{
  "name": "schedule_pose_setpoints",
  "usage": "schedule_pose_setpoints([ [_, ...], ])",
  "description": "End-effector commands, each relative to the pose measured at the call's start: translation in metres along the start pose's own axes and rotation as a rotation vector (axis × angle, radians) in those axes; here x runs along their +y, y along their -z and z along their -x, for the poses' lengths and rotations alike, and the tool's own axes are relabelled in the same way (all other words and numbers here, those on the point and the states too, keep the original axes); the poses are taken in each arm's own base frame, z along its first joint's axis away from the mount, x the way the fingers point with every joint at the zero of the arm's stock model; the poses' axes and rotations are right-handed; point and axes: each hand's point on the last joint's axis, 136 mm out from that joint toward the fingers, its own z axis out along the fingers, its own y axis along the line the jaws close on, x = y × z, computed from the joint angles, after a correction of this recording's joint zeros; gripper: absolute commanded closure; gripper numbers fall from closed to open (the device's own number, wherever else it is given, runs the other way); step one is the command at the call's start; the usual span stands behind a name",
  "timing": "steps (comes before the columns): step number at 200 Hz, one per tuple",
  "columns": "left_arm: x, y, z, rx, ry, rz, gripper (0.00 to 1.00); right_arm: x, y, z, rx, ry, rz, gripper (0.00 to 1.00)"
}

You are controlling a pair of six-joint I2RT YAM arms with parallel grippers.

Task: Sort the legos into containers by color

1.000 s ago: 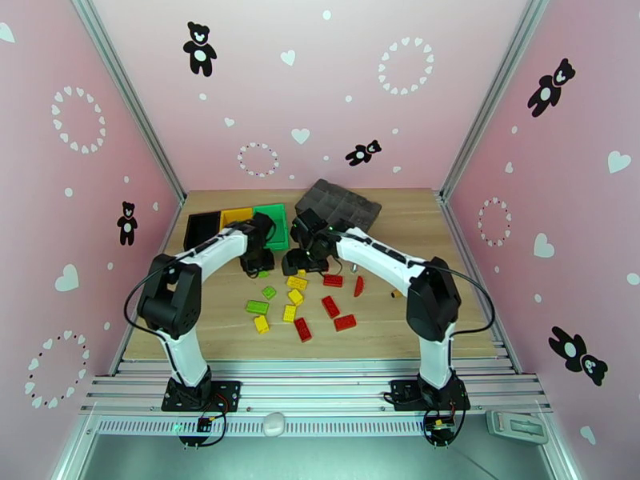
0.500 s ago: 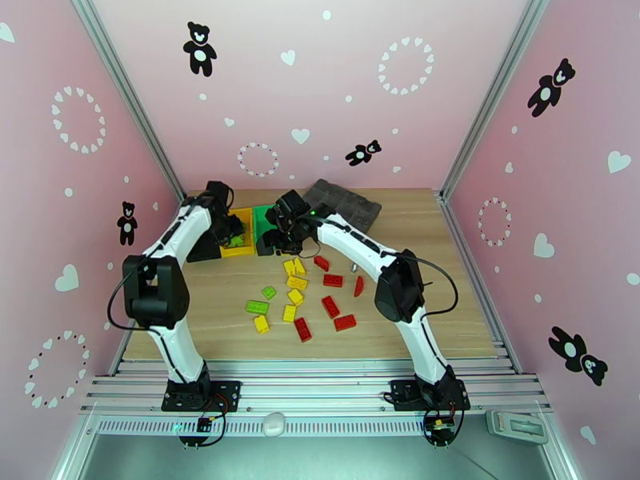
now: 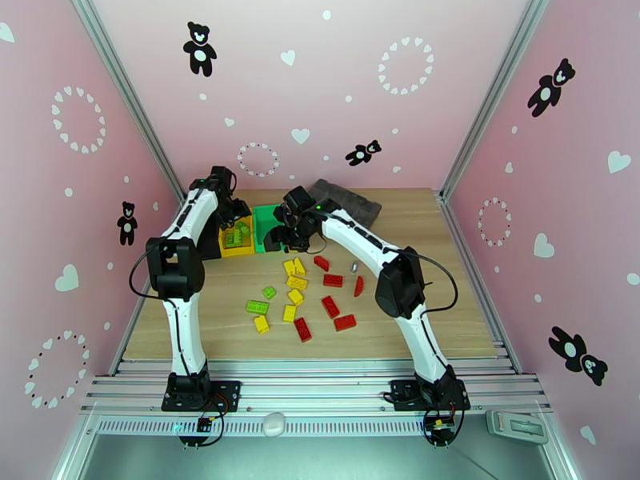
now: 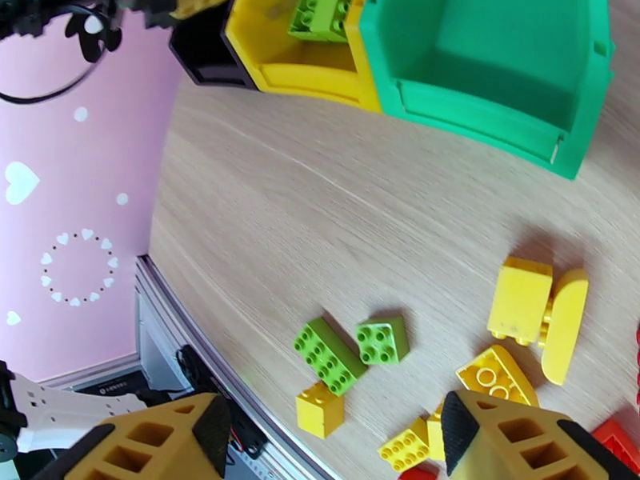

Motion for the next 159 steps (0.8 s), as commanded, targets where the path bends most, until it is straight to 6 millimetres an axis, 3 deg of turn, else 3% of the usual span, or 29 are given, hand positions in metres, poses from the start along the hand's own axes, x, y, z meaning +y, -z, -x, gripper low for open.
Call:
schedule_pose_setpoints([
  [1,0.005,0.025,-0.014,-0.005,0.007,-0.006,0.34,-0.009,0.002,-0.009,0.023,0.013,-0.057,0.27],
  [40,0.02,0.039,-0.066,0.007,-0.027,0.021,0.33,-0.024,0.002,-0.026,0.04,0.005,-0.125,0.29],
  [72,0.026,0.038,-0.13,0.07,-0.074,0.034,0.31,-0.039,0.007,-0.046,0.048,-0.008,-0.187,0.3],
  [120,0.02,0.021,-0.221,0.183,-0.081,0.017,0.31,-0.068,0.025,-0.084,0.034,-0.039,-0.284,0.27],
  [159,0.01,-0.002,-0.267,0.245,-0.084,0.023,0.31,-0.08,0.038,-0.11,0.027,-0.057,-0.315,0.25],
])
